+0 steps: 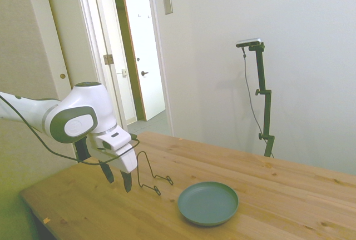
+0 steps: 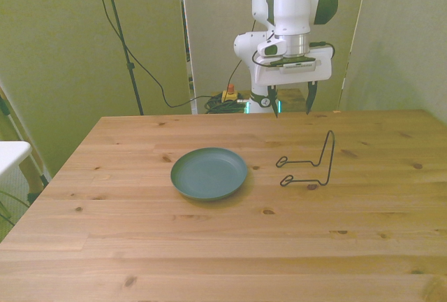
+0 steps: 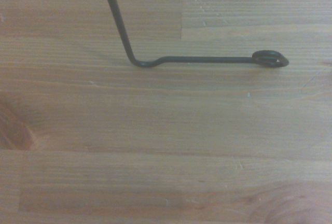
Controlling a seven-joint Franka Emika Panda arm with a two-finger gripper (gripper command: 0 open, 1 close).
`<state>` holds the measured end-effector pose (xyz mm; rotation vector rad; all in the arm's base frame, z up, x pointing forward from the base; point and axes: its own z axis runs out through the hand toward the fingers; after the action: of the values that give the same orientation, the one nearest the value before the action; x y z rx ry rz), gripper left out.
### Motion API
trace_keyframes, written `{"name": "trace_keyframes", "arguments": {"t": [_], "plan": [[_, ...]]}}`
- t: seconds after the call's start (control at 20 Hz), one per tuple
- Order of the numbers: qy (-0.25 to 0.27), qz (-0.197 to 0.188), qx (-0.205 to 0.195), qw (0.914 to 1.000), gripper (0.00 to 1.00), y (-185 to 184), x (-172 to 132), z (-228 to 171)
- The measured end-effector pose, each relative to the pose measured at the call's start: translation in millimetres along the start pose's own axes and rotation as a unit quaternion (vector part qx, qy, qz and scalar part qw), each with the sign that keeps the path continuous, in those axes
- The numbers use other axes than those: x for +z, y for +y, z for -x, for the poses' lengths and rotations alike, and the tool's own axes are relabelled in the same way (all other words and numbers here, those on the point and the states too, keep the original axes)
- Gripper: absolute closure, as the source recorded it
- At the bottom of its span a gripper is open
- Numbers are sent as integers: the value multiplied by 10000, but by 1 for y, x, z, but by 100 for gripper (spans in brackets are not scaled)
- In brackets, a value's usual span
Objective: Load the plate
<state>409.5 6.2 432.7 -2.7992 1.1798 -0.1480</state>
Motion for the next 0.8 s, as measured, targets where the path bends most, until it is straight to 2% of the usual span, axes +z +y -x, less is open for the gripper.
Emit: {"name": "trace_keyframes", "arguments": {"t": [0.1,0.2,0.4,0.8], "plan": [[83,39,-59,9999,0,0,0,-2],[265,130,49,9996,0,-2,-7,-14],[655,292,391,9967,0,-11,-23,-61],[912,525,857,9908,0,2,-23,-151]]}}
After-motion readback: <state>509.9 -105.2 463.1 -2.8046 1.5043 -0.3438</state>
